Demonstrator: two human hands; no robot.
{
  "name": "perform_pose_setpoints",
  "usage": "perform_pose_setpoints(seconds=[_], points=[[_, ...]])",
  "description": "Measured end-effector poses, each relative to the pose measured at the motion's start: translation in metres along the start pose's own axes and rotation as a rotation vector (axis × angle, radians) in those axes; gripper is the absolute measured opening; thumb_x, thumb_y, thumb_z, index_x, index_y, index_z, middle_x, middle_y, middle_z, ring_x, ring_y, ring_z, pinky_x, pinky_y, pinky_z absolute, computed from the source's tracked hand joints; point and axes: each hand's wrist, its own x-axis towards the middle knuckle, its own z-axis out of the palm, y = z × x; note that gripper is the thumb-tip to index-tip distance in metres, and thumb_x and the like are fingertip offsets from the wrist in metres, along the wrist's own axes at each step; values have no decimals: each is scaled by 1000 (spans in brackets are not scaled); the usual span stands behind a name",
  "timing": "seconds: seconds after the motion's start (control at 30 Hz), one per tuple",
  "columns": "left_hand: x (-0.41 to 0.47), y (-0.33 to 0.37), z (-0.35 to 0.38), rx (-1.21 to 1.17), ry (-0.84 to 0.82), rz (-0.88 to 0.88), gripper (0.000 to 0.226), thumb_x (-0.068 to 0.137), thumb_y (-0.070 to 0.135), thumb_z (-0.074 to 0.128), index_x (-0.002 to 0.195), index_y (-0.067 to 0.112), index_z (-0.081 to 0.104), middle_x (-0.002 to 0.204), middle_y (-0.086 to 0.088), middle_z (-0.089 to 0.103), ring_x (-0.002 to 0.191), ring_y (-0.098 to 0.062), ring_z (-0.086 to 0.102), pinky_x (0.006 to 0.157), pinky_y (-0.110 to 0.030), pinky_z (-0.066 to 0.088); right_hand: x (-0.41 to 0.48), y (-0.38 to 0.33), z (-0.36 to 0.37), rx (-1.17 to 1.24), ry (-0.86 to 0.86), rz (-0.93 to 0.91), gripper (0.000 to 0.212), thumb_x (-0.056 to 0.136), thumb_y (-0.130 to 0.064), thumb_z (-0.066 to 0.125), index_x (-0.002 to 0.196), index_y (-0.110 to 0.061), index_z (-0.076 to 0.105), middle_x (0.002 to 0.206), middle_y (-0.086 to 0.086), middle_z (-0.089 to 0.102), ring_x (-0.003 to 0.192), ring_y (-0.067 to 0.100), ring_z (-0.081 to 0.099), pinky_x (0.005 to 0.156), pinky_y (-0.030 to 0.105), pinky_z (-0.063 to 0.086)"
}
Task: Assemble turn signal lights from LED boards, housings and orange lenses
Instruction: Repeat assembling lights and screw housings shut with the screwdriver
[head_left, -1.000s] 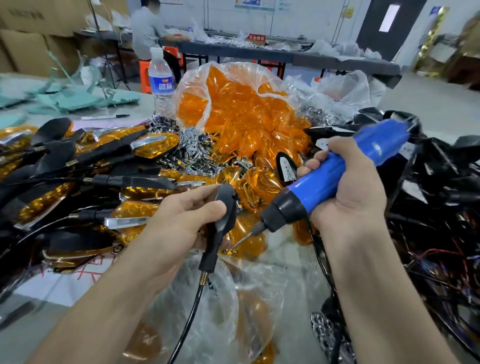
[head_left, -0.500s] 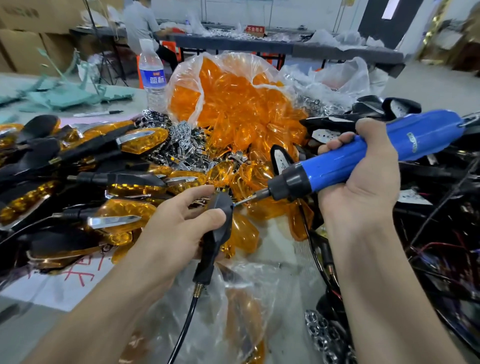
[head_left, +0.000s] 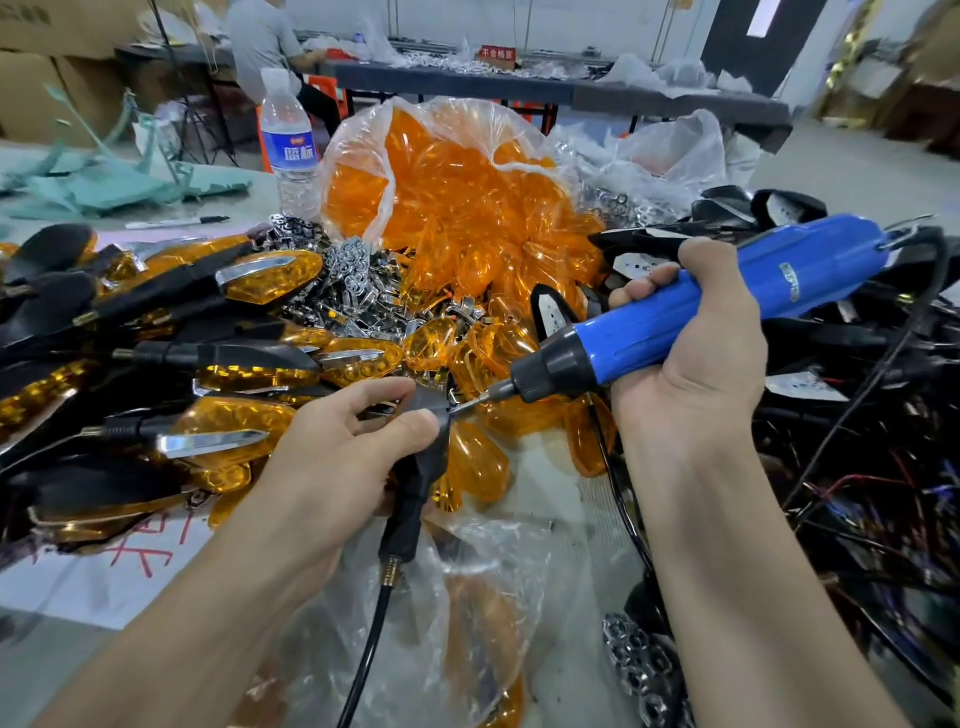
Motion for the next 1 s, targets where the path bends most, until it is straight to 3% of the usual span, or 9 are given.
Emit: perform_pose_setpoints(seconds=[0.17, 0.3, 0.37, 0.43, 0.5, 0.67, 0.83, 1.0], points=[[0, -1, 0, 12, 7, 2, 35, 94, 20, 72, 126, 31, 67, 89, 0, 80, 76, -16, 77, 48, -20, 54, -1, 7, 1, 24, -30, 1, 17, 89, -7, 69, 84, -12, 55, 63, 0, 57, 51, 16, 57, 58, 29, 53], [-2, -2, 1, 15, 38, 19, 34, 96, 19, 71, 127, 31, 65, 82, 4, 79, 73, -14, 76, 47, -21, 54, -7, 14, 3, 10, -67, -27, 16, 85, -5, 69, 79, -11, 55, 61, 1, 56, 51, 16, 56, 57, 29, 52], [-4, -5, 3, 62, 68, 55, 34, 96, 22, 72, 126, 36, 65, 82, 6, 79, 74, -14, 77, 55, -33, 61, -10, 16, 3, -9, -125, -69, 14, 77, -5, 67, 77, -10, 54, 59, 2, 55, 51, 17, 56, 57, 30, 52], [-4, -9, 3, 127, 96, 89, 33, 94, 29, 73, 123, 43, 64, 84, 8, 79, 76, -14, 77, 71, -48, 63, -12, 18, 2, -31, -190, -116, 12, 73, -4, 64, 71, -11, 55, 57, 2, 55, 52, 18, 55, 58, 31, 52], [-5, -12, 3, 150, 115, 101, 33, 93, 33, 73, 122, 46, 64, 84, 10, 79, 77, -14, 77, 77, -54, 63, -14, 18, 2, -37, -240, -146, 16, 74, -3, 62, 63, -15, 58, 57, 2, 55, 52, 18, 55, 58, 31, 51], [-3, -11, 3, 166, 164, 104, 34, 95, 30, 73, 125, 45, 66, 83, -5, 76, 71, -19, 76, 64, -45, 63, -16, 26, 2, -29, -268, -144, 11, 77, -2, 60, 79, -8, 52, 59, 5, 55, 53, 21, 55, 58, 32, 51], [-3, -9, 3, 167, 112, 61, 30, 95, 27, 72, 121, 43, 69, 88, -5, 77, 72, -21, 77, 60, -35, 55, -14, 26, -2, 9, -289, -72, 13, 77, -5, 60, 85, -9, 50, 61, 4, 58, 53, 19, 56, 56, 30, 52], [-5, -5, 2, 168, 90, 28, 27, 94, 27, 73, 115, 43, 71, 100, -12, 73, 83, -32, 76, 70, -53, 61, -15, 26, -2, 13, -335, -54, 13, 77, -6, 61, 82, -10, 50, 62, 4, 57, 53, 19, 56, 56, 30, 51]])
